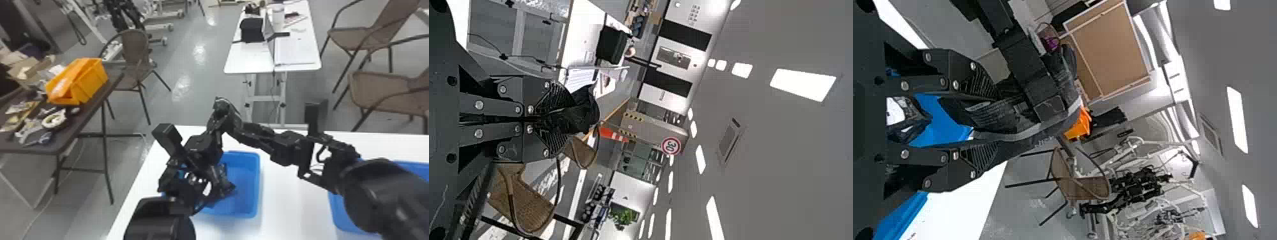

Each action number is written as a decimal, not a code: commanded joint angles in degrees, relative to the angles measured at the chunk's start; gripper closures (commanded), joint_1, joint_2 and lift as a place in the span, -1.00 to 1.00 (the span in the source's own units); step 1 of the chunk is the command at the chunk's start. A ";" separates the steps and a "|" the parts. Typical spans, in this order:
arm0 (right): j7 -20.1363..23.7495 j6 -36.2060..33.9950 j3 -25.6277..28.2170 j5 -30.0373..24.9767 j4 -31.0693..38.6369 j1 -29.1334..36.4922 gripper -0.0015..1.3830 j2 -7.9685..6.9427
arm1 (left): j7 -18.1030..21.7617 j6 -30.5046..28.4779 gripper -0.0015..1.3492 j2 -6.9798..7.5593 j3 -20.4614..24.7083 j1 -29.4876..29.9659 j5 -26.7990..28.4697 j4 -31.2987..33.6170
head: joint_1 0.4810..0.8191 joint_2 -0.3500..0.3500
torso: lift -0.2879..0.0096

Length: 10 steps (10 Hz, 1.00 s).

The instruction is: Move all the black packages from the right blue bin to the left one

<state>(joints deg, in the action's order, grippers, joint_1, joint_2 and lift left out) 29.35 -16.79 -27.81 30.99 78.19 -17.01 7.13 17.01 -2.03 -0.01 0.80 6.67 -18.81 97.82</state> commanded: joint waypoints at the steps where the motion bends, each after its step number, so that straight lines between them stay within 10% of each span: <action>1: 1.32 1.40 6.28 -5.32 2.49 2.95 -0.95 -0.89 | -0.05 0.71 0.80 -0.14 1.84 0.53 1.24 0.09 | 0.27 0.71 | 0.94; 4: -1.49 2.11 20.78 -19.83 15.06 14.55 -0.60 -1.77 | -0.05 2.47 0.80 -0.14 6.67 5.19 11.96 1.05 | 0.27 0.62 | 0.94; 9: -4.74 2.11 28.51 -20.26 20.68 24.74 -0.58 -1.33 | 0.83 5.98 0.75 -0.14 8.25 8.36 21.63 -2.29 | 0.27 0.28 | 0.94; 10: -4.66 2.11 28.42 -20.26 20.51 24.48 -0.58 -1.33 | 0.83 8.27 0.08 -0.14 8.43 8.44 19.61 -2.90 | 0.27 0.27 | 0.94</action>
<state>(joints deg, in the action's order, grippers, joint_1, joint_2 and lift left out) 24.69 -14.68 0.62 10.70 98.80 7.58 5.82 17.84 5.17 0.00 9.11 15.12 1.70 95.25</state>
